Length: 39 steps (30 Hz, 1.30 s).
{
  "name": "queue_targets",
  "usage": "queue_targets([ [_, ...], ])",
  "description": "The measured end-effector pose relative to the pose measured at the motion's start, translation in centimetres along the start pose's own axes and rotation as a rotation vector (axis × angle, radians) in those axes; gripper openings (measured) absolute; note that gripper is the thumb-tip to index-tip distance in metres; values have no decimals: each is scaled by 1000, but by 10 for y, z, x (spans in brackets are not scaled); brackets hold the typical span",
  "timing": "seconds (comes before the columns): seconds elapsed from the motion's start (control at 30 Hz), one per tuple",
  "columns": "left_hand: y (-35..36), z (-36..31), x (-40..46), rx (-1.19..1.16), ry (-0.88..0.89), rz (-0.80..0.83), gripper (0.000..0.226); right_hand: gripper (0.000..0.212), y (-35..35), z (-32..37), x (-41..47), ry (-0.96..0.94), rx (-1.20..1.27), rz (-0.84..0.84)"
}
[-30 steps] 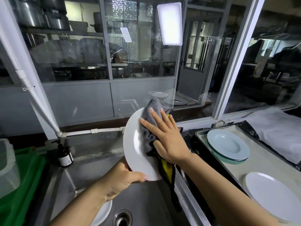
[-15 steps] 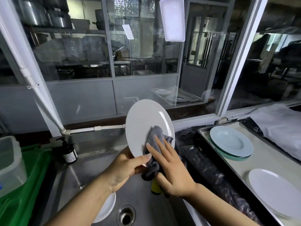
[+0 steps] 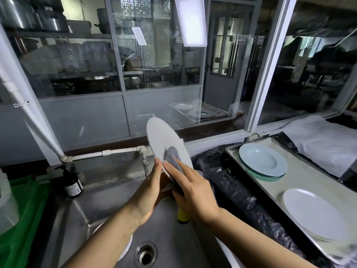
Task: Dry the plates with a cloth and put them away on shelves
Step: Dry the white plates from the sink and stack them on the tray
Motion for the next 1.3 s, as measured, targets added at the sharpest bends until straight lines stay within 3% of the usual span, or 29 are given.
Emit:
queue_targets([
  [0.17,-20,16,1,-17,-21,-78,60,52,-18,-1,7,24,108,0],
  [0.3,-58,33,-2,5,-50,-187,85,56,-11,-19,4,107,270,131],
  [0.4,-84,48,-9,-70,-115,-269,84,57,-9,-24,-5,159,419,164],
  [0.5,-107,71,-27,-50,-223,-291,106,53,-8,-26,-12,197,582,177],
  [0.6,-120,75,-33,17,-164,-263,42,48,-9,-27,-13,206,724,201],
  [0.7,-132,69,-36,88,-107,-364,14,52,-13,-30,-10,214,797,188],
  [0.73,-134,65,-35,93,-84,-383,14,53,-15,-34,-10,227,805,169],
  [0.83,-139,57,-41,-111,-7,-420,48,51,-18,-51,-13,292,772,99],
  [0.9,-135,44,-47,-126,18,-403,55,53,-18,-62,-17,337,714,73],
  [1.0,-121,19,-46,-114,62,-357,81,58,-18,-64,-16,340,610,54],
  [1.3,-98,-44,-59,51,172,-378,75,67,-32,-52,10,287,391,-13],
])
Point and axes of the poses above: each hand's wrist, its own x-axis towards the middle knuckle, its own y-axis out of the palm, z = x × y, the point moved 10 cm from there along x, towards the middle knuckle, and after that the axes turned 14 degrees about z, right-handed, at the moved point
